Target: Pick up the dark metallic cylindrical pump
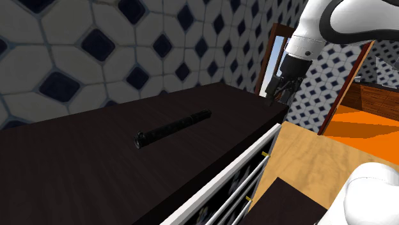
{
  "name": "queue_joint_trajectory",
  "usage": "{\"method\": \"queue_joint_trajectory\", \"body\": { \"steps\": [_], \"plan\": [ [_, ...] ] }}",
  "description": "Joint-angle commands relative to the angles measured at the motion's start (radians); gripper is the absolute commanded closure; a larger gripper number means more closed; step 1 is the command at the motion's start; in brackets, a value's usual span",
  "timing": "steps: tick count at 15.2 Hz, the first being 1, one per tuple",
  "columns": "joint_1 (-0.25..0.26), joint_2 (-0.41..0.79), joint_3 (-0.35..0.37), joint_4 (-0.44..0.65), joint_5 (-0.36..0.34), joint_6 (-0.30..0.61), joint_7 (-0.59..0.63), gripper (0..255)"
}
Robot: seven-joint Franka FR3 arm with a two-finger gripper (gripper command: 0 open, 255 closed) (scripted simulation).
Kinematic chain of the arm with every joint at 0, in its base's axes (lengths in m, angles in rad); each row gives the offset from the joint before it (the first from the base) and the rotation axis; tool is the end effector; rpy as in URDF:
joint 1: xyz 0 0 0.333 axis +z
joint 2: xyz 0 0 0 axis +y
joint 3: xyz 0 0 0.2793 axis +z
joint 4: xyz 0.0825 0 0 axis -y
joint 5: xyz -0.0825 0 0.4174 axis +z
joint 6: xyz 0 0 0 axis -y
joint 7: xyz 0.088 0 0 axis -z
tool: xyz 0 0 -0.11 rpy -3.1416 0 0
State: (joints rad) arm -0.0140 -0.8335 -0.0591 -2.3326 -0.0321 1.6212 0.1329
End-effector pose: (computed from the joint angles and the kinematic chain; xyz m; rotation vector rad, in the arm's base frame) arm 0.3588 -0.0342 0.5949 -3.1056 0.2954 -0.1884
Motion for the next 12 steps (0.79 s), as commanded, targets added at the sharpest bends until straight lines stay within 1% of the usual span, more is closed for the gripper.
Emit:
{"method": "queue_joint_trajectory", "body": {
  "steps": [1,6,12],
  "plan": [
    [0.0,0.0,0.0,0.0,0.0,0.0,0.0,0],
    [-0.039,-0.006,0.167,-0.017,0.103,0.004,0.321,0],
    [-0.099,0.076,0.367,0.044,0.214,0.028,0.705,0]
  ]
}}
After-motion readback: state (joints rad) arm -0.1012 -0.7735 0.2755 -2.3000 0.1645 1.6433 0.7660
